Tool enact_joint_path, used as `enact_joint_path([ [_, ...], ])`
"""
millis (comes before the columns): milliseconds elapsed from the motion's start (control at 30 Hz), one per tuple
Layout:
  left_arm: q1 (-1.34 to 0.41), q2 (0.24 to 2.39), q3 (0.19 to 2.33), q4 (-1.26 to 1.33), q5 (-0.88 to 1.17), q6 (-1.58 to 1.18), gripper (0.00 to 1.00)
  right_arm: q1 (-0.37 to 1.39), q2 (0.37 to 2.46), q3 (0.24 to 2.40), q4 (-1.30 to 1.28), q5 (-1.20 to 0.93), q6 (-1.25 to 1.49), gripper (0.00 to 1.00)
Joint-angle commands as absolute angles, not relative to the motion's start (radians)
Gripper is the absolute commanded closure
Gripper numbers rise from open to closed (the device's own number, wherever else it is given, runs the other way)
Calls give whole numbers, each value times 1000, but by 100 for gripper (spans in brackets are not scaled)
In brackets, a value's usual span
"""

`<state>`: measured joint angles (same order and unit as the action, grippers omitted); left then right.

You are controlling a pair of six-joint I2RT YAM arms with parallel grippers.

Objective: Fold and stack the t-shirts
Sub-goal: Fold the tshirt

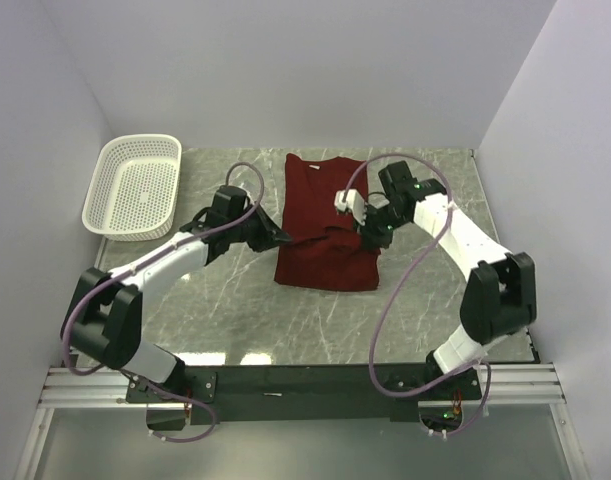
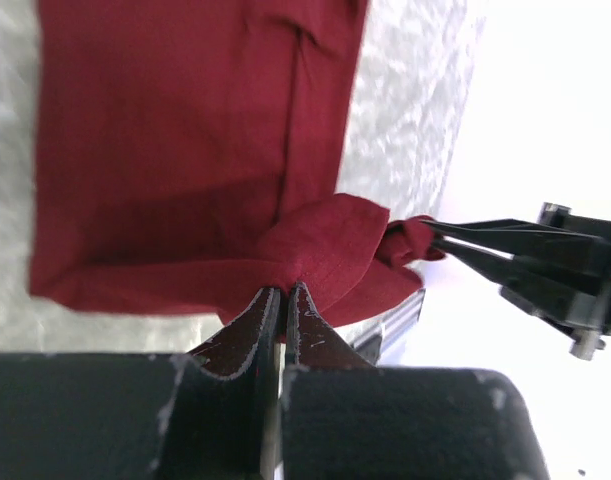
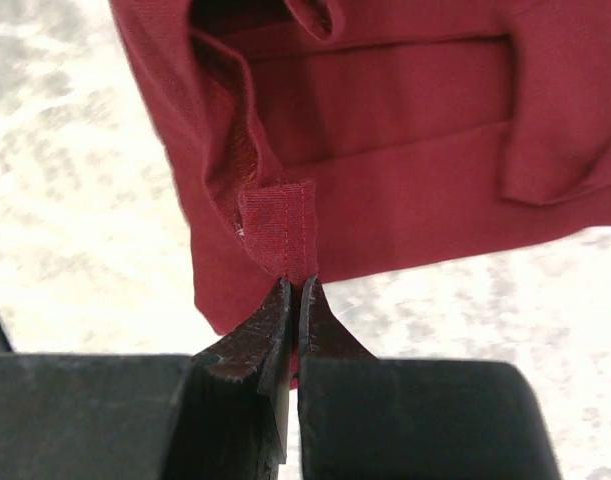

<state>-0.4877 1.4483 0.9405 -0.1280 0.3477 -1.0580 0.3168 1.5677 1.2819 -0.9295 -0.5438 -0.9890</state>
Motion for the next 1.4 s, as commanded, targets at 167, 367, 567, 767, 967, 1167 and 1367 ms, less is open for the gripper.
enact_joint_path([
  [167,-390,1580,1074,-81,420,-996,99,293,1764,1564,-934,-540,-913,100],
  [367,-379,1715,1248,-129,451,-937,99,282,1848,1672,-920,-511,-870,100],
  [567,-373,1810,1351,-175,451,-911,99,273,1885,1706,-899,-497,-842,100],
  [767,-356,1839,1348,-176,436,-913,99,267,1919,1732,-887,-497,-825,100],
  [967,-341,1881,1367,-179,433,-917,99,256,1957,1762,-874,-465,-795,100],
  [1167,-336,1931,1405,-186,439,-917,99,239,1986,1782,-861,-451,-765,100],
  [1367,-330,1977,1457,-199,428,-922,99,233,2031,1824,-868,-437,-750,100],
])
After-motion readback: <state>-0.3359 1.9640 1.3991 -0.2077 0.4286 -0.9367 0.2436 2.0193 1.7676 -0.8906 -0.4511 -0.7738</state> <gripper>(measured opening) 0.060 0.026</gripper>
